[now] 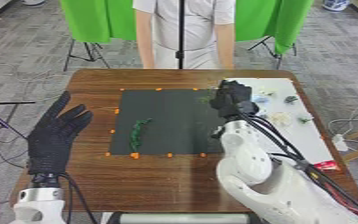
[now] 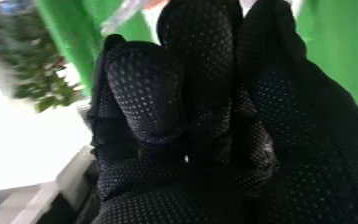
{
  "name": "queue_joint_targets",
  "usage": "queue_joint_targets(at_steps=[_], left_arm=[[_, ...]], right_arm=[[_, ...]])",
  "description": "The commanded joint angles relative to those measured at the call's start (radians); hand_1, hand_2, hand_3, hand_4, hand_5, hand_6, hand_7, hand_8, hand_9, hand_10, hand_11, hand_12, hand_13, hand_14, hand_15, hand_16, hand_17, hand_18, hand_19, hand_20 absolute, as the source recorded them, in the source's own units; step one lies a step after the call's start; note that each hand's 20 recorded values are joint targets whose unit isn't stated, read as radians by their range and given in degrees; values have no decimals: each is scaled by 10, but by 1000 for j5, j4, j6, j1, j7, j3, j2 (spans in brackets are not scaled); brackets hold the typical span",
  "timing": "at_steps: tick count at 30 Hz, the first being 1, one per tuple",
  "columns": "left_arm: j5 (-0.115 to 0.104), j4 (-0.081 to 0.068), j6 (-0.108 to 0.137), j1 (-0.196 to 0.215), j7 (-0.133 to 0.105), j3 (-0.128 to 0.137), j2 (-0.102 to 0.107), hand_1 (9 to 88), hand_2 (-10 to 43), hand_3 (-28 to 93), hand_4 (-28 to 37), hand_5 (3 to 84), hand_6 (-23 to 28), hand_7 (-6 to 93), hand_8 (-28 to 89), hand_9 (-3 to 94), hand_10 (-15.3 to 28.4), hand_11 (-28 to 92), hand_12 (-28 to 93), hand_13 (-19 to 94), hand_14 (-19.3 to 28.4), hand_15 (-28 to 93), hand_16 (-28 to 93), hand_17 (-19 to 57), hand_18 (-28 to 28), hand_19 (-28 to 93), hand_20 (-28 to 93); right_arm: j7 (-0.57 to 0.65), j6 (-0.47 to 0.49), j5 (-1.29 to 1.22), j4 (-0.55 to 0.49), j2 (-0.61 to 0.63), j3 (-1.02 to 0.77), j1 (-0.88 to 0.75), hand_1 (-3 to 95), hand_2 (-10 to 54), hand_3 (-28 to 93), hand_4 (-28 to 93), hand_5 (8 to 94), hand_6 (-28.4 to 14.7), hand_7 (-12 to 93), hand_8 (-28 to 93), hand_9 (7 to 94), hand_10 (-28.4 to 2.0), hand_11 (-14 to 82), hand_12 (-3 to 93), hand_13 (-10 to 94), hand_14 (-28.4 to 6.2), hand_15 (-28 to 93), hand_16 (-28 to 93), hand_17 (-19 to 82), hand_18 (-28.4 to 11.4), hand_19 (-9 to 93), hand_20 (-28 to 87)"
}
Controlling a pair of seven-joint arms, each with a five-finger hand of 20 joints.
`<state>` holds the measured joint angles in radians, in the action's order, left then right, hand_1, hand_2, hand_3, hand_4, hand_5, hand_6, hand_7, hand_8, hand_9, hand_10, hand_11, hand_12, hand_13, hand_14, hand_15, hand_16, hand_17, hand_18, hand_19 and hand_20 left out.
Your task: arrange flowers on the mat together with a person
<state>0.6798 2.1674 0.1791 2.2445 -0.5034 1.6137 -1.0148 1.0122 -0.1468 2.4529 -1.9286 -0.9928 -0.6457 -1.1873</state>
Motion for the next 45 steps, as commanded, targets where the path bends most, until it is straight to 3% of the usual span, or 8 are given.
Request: queue_joint_targets(at_steps=[1, 6, 10, 13, 28, 31, 39, 45], left_arm=[[-31, 5, 37, -20, -50, -47, 60, 225, 84, 747, -262, 341, 76, 116, -88, 366, 189, 245, 105, 293, 237, 412, -67, -6, 280, 719, -173], [-50, 3, 62, -43, -96, -80, 102, 225, 84, 747, -263, 341, 77, 116, -88, 366, 189, 245, 105, 293, 236, 412, -67, -6, 280, 719, -173], [-51, -1, 55, -47, -100, -87, 99, 225, 84, 748, -262, 342, 77, 116, -88, 366, 189, 246, 105, 293, 236, 413, -67, -6, 280, 719, -173], [-40, 3, 48, -32, -86, -75, 76, 225, 84, 748, -262, 342, 77, 116, -88, 366, 189, 246, 105, 293, 237, 413, -67, -6, 280, 719, -173], [-29, 26, 61, -5, -60, -39, 89, 225, 83, 749, -261, 341, 76, 116, -88, 366, 189, 245, 104, 293, 236, 412, -67, -7, 279, 718, -172], [-16, 28, 49, -5, -32, -29, 81, 225, 83, 750, -261, 341, 76, 116, -88, 366, 189, 245, 105, 293, 237, 412, -67, -7, 277, 717, -170], [-31, 31, 68, -2, -53, -35, 106, 224, 84, 751, -259, 341, 76, 116, -88, 367, 189, 245, 105, 293, 236, 413, -67, -8, 274, 715, -165], [-29, 29, 67, -8, -47, -40, 109, 225, 85, 752, -253, 342, 77, 116, -88, 367, 188, 246, 105, 293, 237, 413, -67, -8, 273, 713, -161]], right_arm=[[-141, 78, -106, 146, -210, 106, 146, 563, -95, 652, -283, 889, 6, 180, 47, 928, -95, 340, 236, 805, -80, 655, 206, 279, -203, 823, 116], [-163, 150, -131, 222, -256, 134, 134, 559, -95, 655, -283, 888, 5, 183, 46, 927, -96, 344, 235, 804, -80, 658, 205, 279, -204, 824, 112], [-160, 210, -112, 247, -266, 135, 101, 556, -95, 657, -283, 886, 5, 187, 45, 927, -97, 346, 234, 801, -81, 660, 204, 278, -204, 824, 109], [-155, 268, -87, 253, -263, 138, 84, 551, -95, 656, -282, 883, 7, 190, 43, 923, -98, 349, 234, 797, -82, 662, 204, 275, -205, 824, 106], [-80, 334, -7, 194, -225, 238, 96, 530, -95, 627, -253, 890, 2, 214, 33, 926, -106, 370, 228, 804, -97, 675, 195, 278, -218, 846, 95], [-70, 351, -23, 177, -222, 244, 100, 509, -95, 626, -244, 898, 3, 218, 34, 932, -110, 378, 227, 810, -101, 680, 195, 281, -222, 853, 90], [-82, 397, -55, 158, -232, 240, 101, 463, -81, 638, -239, 911, 7, 210, 16, 937, -115, 396, 224, 815, -108, 692, 196, 283, -231, 869, 75], [-80, 378, -34, 163, -232, 247, 99, 404, -60, 634, -230, 909, 9, 210, -133, 937, -115, 397, 222, 817, -110, 693, 196, 285, -235, 883, 46]])
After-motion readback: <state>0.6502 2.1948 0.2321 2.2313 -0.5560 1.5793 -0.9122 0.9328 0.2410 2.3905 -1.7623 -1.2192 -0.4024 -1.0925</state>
